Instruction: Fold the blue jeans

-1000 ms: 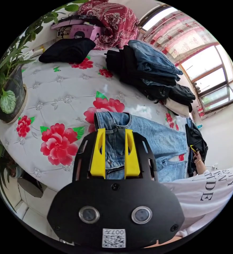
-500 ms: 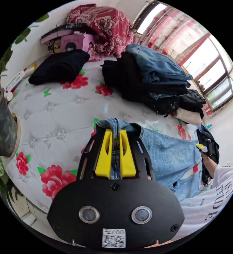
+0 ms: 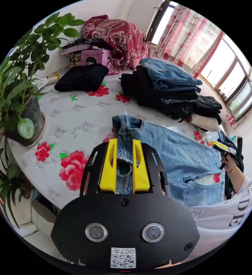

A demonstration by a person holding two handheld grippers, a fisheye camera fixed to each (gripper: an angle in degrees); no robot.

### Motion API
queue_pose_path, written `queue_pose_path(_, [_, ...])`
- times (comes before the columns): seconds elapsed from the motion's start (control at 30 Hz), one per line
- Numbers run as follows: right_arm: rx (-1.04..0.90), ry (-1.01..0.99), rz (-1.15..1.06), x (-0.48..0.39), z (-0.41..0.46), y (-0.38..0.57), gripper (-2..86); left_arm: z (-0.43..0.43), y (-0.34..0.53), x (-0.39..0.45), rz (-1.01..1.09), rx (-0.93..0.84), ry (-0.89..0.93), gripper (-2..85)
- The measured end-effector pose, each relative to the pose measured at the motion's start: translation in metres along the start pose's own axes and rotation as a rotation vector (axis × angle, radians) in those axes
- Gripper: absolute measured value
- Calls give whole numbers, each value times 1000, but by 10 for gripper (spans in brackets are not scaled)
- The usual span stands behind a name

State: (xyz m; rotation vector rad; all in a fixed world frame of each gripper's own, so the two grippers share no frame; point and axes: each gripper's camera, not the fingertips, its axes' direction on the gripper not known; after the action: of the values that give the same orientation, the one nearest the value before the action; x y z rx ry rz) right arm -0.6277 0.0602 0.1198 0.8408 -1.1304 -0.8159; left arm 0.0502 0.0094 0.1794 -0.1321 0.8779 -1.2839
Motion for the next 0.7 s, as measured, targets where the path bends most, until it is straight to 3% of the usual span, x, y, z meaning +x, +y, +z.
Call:
queue_pose_path(0.2, [-35, -373, -430, -182, 58, -51, 61, 8, 63, -13, 8, -110, -32, 92])
queue_pose_path(0.37, [-120, -338, -696, -282, 119, -55, 55, 19, 59, -9, 72, -77, -5, 107])
queue_pose_path(0.5, [-297, -236, -715, -284, 173, -41, 17, 47, 47, -5, 122, -125, 19, 116])
queue_pose_path(0.6, [-124, -362, -601, -237, 129, -31, 4, 61, 33, 1, 176, -145, -49, 101])
queue_pose_path(0.7, [-26, -438, -456, -185, 87, -17, 0, 85, 16, -15, 95, -213, -103, 103])
